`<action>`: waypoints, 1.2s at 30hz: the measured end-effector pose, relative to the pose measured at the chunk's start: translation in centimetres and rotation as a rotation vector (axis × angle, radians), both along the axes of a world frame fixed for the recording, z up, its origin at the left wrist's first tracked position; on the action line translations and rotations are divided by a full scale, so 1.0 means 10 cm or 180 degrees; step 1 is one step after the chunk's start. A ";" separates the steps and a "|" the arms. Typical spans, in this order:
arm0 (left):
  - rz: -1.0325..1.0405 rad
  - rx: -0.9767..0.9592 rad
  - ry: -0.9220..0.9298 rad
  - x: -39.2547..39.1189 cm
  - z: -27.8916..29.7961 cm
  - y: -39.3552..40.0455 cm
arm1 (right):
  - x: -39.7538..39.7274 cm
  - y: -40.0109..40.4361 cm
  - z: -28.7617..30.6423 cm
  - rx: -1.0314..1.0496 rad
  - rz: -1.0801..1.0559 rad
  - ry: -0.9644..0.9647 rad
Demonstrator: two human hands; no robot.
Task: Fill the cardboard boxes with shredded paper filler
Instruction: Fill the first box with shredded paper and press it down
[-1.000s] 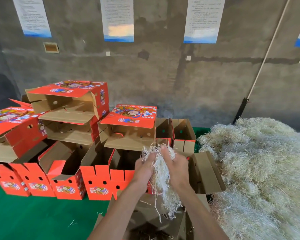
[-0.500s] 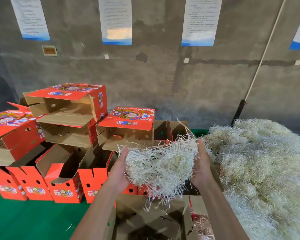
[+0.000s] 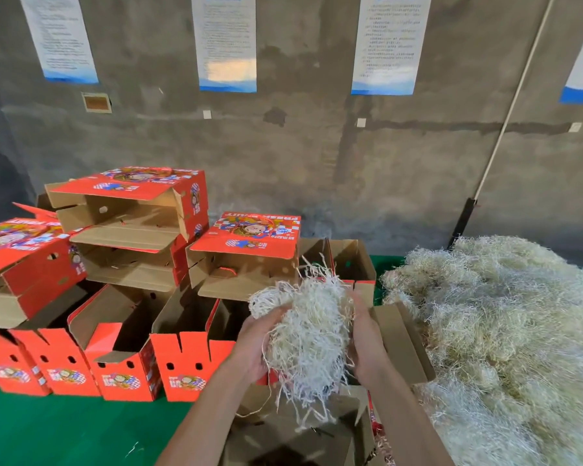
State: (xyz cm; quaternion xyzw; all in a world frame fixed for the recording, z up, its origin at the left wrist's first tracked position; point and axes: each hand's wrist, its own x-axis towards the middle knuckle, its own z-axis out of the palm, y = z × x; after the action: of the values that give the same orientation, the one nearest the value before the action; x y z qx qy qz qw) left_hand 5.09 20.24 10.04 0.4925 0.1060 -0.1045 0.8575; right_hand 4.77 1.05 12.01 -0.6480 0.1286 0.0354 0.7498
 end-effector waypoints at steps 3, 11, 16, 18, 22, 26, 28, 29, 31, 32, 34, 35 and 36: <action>0.0061 0.0143 -0.0187 0.00 -0.03 -0.08 | -0.10 0.08 -0.12 -0.0037 -0.0008 -0.0200; 0.0088 -0.0831 0.0033 -0.03 -0.15 -0.01 | -0.12 0.22 -0.20 -0.0329 -0.0604 -0.0684; -0.0144 -0.0080 0.0233 -0.09 -0.12 -0.08 | -0.17 0.17 -0.24 -0.0237 -0.0441 -0.1341; -0.0135 0.0295 0.0130 -0.15 -0.05 -0.22 | -0.16 0.28 -0.24 -0.0426 -0.0260 -0.1526; 0.0307 0.1695 0.0157 -0.19 -0.08 -0.53 | -0.11 0.43 -0.22 -0.1060 -0.0287 -0.1735; 0.0972 0.1123 0.0383 -0.04 0.00 -0.09 | -0.02 0.04 -0.17 -0.0857 -0.0826 -0.1324; 0.1144 0.0924 0.0378 0.01 -0.03 0.06 | 0.01 -0.06 -0.17 -0.0820 -0.0993 -0.1200; 0.1035 0.1020 0.0333 -0.01 -0.02 0.01 | 0.01 -0.02 -0.16 -0.0835 -0.0928 -0.1228; 0.0750 0.1185 0.0206 -0.07 -0.04 -0.19 | -0.01 0.13 -0.18 -0.0813 -0.0600 -0.1333; 0.0696 0.1187 0.0155 -0.08 -0.04 -0.24 | -0.02 0.19 -0.19 -0.0835 -0.0502 -0.1360; 0.0816 0.0928 0.0187 -0.05 -0.01 -0.13 | -0.03 0.10 -0.19 -0.0863 -0.0640 -0.1243; 0.0977 0.0704 0.0176 -0.01 -0.01 0.00 | 0.00 -0.02 -0.18 -0.0846 -0.0847 -0.1140; 0.1125 0.0539 0.0170 0.03 0.00 0.15 | 0.01 -0.15 -0.17 -0.0830 -0.1082 -0.1051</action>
State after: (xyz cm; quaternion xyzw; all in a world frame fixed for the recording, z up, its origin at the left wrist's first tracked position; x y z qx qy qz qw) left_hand 5.41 21.77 10.05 0.5337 0.2220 0.0439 0.8148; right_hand 4.90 -0.41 10.34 -0.7053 0.1150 -0.2139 0.6660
